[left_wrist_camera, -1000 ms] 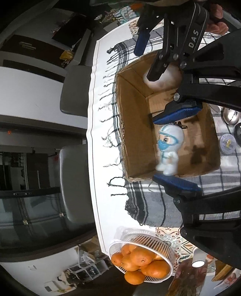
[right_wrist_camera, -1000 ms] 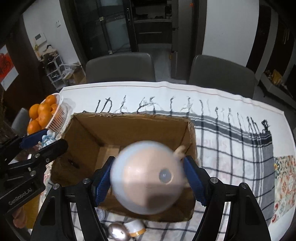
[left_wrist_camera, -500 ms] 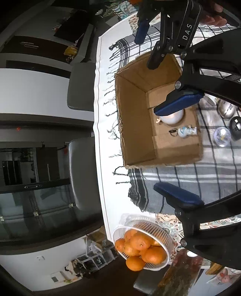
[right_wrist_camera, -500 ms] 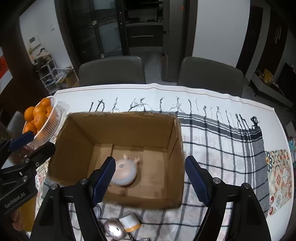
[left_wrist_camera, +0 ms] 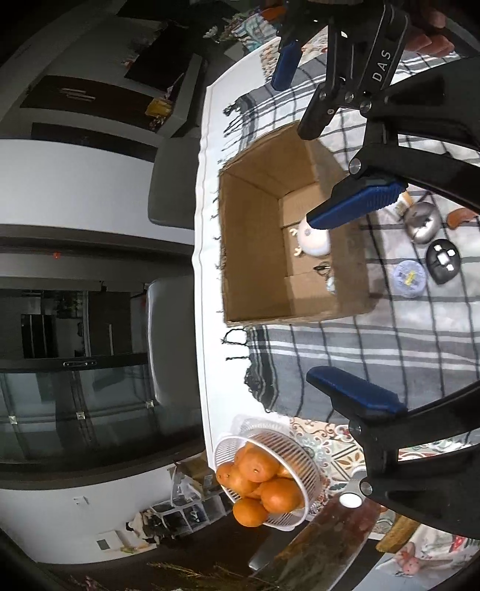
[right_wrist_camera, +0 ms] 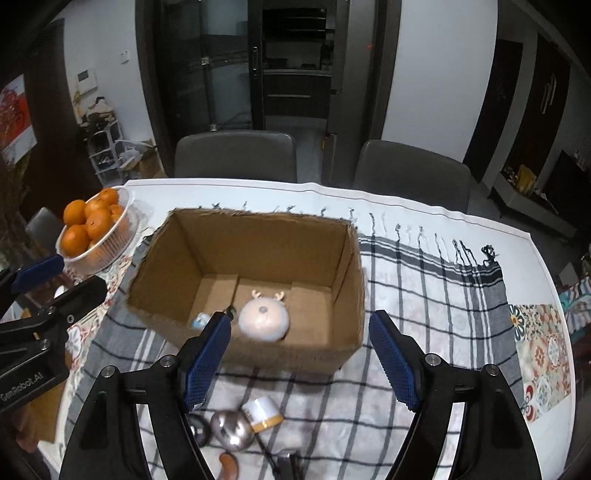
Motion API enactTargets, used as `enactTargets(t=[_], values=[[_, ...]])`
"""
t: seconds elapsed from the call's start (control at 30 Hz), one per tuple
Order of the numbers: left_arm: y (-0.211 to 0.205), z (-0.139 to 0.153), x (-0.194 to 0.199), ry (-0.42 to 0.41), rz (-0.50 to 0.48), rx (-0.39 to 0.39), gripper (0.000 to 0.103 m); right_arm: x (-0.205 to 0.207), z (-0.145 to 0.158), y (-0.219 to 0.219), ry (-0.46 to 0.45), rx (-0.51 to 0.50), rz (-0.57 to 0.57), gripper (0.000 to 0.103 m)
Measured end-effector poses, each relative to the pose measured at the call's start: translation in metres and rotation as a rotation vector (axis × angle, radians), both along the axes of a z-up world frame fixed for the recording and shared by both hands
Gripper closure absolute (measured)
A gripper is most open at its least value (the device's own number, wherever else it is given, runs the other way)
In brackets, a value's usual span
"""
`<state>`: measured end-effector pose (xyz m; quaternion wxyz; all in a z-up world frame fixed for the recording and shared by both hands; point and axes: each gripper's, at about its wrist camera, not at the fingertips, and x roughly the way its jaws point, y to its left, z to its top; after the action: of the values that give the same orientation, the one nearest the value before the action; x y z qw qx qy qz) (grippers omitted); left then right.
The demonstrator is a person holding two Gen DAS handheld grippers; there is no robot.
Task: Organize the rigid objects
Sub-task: 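Move both tools back toward the remaining objects on the cloth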
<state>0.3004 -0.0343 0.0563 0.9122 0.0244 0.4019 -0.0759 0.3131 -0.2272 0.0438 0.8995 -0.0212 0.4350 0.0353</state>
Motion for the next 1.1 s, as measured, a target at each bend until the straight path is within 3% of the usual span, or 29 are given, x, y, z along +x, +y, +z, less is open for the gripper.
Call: enactTargets(t=[0.53, 1.1], values=[[-0.009, -0.022, -0.063, 0.016, -0.068, -0.006, 0.027, -0.062, -0.015, -0.001, 0.051, -0.038, 0.046, 0.025], [-0.01, -0.068, -0.086, 0.146, -0.102, -0.004, 0.026, -0.094, -0.059, 0.002, 0.18, -0.024, 0.066, 0.025]])
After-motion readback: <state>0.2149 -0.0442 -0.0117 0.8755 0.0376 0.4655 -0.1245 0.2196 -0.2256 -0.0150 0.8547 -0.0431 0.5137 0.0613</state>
